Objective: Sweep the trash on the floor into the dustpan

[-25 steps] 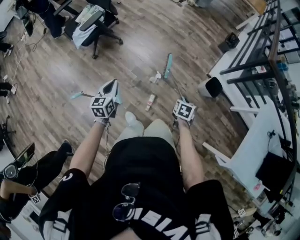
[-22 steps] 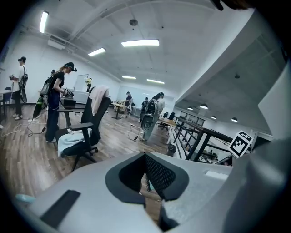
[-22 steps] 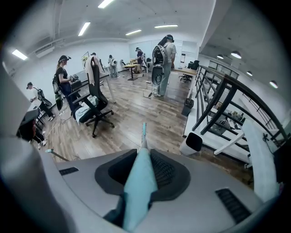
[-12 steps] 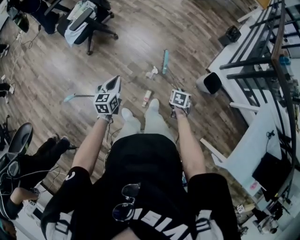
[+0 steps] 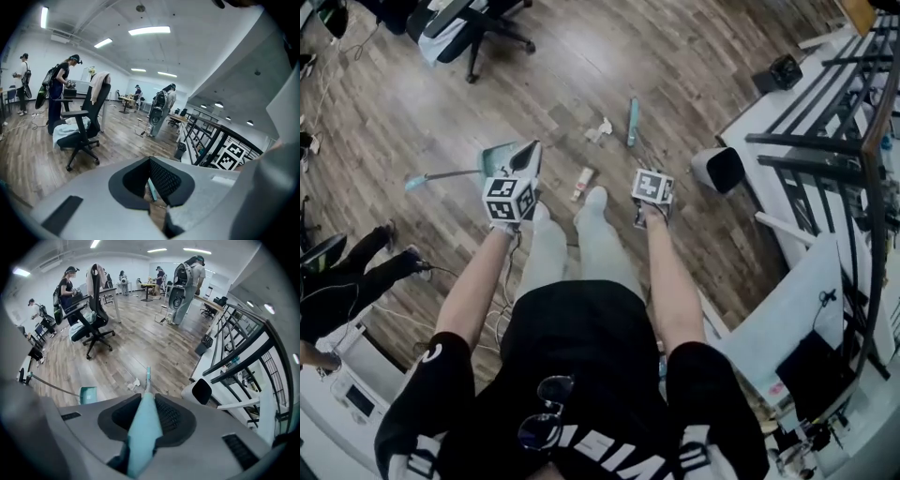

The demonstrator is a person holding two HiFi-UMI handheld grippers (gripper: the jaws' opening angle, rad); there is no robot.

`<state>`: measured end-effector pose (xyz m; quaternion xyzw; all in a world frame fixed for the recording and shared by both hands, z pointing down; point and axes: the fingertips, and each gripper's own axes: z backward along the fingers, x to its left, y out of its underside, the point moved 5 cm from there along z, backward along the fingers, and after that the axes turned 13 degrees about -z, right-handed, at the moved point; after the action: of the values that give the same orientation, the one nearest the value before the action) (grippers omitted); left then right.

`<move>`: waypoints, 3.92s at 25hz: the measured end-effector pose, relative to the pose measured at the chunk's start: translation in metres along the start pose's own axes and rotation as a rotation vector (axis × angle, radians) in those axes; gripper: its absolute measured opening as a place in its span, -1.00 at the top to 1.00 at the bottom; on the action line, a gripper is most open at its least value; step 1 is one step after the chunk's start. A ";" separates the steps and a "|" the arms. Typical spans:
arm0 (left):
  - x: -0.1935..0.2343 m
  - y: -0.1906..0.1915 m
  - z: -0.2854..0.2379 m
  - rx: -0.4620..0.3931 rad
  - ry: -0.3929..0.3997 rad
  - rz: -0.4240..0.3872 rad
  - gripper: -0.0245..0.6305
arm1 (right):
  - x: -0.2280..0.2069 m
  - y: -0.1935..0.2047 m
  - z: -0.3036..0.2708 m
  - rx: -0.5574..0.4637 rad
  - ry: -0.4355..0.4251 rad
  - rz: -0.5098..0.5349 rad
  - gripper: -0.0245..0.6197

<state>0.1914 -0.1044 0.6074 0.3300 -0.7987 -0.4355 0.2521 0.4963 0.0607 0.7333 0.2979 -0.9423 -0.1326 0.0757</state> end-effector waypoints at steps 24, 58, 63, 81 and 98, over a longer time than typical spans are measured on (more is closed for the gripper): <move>0.062 0.085 0.033 0.046 -0.101 0.095 0.93 | 0.120 0.038 -0.062 0.050 -0.088 0.279 0.67; 0.338 0.212 0.226 0.091 -0.329 0.239 0.93 | 0.433 0.188 0.015 0.102 -0.094 0.374 0.67; 0.368 0.227 0.222 0.122 -0.344 0.273 0.93 | 0.460 0.201 0.022 0.115 -0.113 0.390 0.67; 0.405 0.267 0.196 0.283 -0.318 0.324 0.93 | 0.519 0.236 0.044 0.232 -0.414 0.254 0.67; 0.295 0.202 0.220 0.148 -0.309 0.282 0.93 | 0.384 0.209 0.086 0.124 -0.291 0.257 0.67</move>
<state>-0.2159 -0.1272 0.7073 0.1618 -0.8959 -0.3815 0.1603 0.0525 0.0198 0.7379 0.1570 -0.9799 -0.1052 -0.0632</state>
